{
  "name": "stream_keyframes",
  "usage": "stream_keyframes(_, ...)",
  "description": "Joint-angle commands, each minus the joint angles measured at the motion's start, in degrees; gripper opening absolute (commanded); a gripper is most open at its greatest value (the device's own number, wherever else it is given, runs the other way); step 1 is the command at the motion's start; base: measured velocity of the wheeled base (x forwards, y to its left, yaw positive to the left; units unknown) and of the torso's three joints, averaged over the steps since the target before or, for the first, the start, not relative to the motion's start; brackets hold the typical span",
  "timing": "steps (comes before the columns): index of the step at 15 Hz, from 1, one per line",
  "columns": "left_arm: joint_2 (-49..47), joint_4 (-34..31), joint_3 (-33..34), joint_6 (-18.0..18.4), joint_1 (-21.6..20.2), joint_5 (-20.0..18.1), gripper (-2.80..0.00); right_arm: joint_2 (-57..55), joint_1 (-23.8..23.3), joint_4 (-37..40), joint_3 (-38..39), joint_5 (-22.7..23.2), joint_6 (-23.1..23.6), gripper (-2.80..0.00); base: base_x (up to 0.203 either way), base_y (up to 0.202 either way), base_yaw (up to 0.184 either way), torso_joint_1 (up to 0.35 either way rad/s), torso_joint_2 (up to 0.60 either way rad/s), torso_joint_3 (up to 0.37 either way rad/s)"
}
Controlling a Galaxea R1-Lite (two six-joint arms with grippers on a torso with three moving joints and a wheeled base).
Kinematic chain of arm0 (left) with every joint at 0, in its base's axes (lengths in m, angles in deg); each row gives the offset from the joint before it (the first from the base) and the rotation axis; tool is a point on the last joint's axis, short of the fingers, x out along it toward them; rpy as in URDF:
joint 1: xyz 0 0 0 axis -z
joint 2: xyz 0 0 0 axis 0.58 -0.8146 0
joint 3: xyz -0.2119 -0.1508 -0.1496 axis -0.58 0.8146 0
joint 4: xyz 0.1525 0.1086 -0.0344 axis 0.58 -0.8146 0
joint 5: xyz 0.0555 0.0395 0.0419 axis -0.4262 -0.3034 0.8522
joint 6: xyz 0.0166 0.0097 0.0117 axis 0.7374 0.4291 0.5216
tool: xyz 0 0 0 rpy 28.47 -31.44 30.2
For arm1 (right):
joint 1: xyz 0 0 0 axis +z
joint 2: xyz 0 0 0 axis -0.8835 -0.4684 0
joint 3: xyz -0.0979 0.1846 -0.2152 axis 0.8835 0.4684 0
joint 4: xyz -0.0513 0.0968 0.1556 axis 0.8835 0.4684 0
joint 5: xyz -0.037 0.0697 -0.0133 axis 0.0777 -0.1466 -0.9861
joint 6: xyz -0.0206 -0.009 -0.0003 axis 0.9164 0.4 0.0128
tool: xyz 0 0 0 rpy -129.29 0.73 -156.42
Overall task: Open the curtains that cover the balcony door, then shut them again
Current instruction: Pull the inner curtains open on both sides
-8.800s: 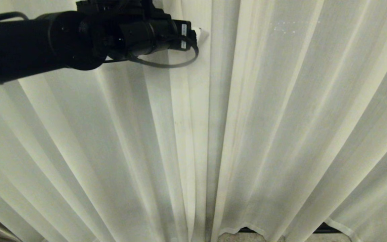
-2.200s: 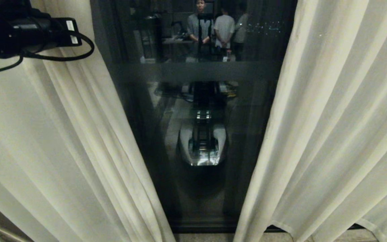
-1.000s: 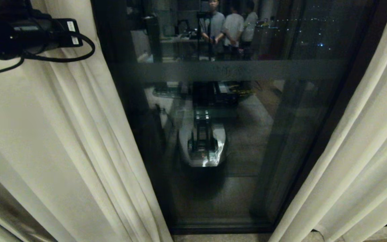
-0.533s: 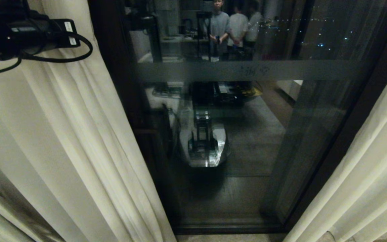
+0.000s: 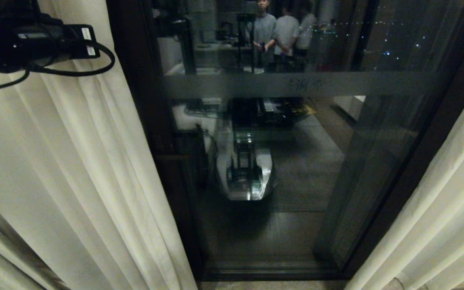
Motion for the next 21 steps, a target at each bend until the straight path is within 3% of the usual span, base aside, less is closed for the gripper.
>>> stream_keyframes(1,0.03,0.13,-0.16,-0.02,-0.11,0.15,-2.8,-0.09,0.05,-0.01,0.01,0.05,0.08,-2.8,0.0,0.0,0.0,0.0,0.0,0.0)
stream_keyframes(4,-0.23,0.22,-0.72,0.06,-0.65,0.29,-2.8,-0.09,0.05,-0.05,0.01,0.05,0.08,-2.8,0.0,0.0,0.0,0.0,0.0,0.0)
stream_keyframes(11,-0.47,0.22,-2.43,-0.2,-9.21,-0.05,-2.8,-0.09,0.05,-0.05,0.01,0.05,0.08,-2.8,0.0,0.0,0.0,0.0,0.0,0.0)
stream_keyframes(21,-1.29,0.13,-3.0,-4.53,-19.63,-0.33,-2.8,-0.09,0.05,0.04,0.01,0.05,0.08,-2.8,0.0,0.0,0.0,0.0,0.0,0.0)
